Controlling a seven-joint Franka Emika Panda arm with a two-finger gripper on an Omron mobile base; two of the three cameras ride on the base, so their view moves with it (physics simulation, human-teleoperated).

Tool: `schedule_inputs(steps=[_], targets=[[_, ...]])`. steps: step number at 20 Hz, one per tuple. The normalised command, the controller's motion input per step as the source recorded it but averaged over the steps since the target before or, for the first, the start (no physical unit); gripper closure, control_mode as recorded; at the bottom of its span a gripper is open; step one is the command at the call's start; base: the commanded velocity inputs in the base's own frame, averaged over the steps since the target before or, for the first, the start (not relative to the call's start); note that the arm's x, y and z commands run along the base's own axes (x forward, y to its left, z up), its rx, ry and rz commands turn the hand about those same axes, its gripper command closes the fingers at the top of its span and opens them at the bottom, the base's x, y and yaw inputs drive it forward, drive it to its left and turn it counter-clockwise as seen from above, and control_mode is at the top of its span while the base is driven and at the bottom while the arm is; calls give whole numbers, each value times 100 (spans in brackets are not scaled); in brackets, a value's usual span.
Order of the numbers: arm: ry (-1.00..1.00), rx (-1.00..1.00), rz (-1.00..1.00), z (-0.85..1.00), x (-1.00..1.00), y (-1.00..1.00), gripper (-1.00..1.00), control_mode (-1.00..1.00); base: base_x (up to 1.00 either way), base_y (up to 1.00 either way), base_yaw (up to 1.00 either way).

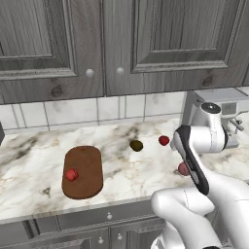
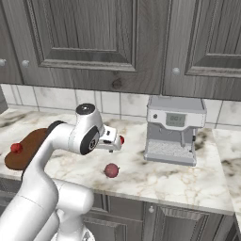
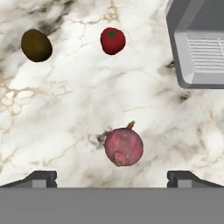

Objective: Place the avocado, onion, tomato, and bell pepper on the cutting board.

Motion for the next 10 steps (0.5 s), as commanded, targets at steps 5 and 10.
schedule_inputs(steps=[5, 10], targets=[[5, 0, 0, -31, 22, -20, -100, -100, 0, 0, 0], [5, 0, 0, -34, 15, -10, -100, -100, 0, 0, 0]])
